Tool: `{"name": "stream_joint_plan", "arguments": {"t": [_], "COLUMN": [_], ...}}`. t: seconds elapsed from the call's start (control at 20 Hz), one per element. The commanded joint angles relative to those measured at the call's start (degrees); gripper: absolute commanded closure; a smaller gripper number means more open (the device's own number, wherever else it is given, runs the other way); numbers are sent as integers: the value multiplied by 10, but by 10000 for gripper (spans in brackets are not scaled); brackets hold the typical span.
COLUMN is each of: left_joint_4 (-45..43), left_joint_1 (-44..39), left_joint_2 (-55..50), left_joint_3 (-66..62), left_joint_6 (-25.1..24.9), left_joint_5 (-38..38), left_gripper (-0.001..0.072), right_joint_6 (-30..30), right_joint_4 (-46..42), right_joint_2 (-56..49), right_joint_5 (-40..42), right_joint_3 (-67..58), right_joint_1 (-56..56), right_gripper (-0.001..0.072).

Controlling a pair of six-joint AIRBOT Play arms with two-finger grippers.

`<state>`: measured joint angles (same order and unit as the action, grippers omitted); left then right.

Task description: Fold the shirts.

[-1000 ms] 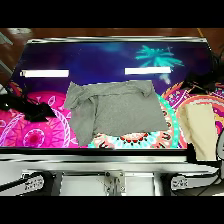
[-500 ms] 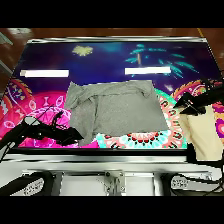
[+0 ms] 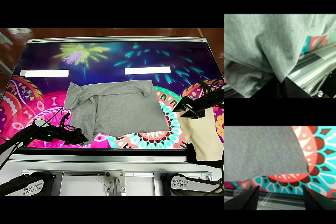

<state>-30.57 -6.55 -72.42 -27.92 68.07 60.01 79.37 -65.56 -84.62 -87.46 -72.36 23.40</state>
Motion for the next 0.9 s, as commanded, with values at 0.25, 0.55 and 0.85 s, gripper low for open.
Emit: {"name": "stream_joint_plan", "arguments": {"t": [0.25,0.55,0.85], "left_joint_4": [9,6,-12], "left_joint_1": [-1,-1,-1], "left_joint_2": [39,80,87], "left_joint_3": [0,-2,-58], "left_joint_6": [-17,-30,-29], "left_joint_5": [6,16,31], "left_gripper": [674,674,674], "right_joint_6": [-8,-13,-3], "right_joint_4": [13,34,41], "right_joint_2": [-17,-84,-116], "right_joint_5": [144,133,152], "right_joint_3": [120,121,124], "right_joint_1": [-1,0,-43], "right_gripper": [33,33,34]}}
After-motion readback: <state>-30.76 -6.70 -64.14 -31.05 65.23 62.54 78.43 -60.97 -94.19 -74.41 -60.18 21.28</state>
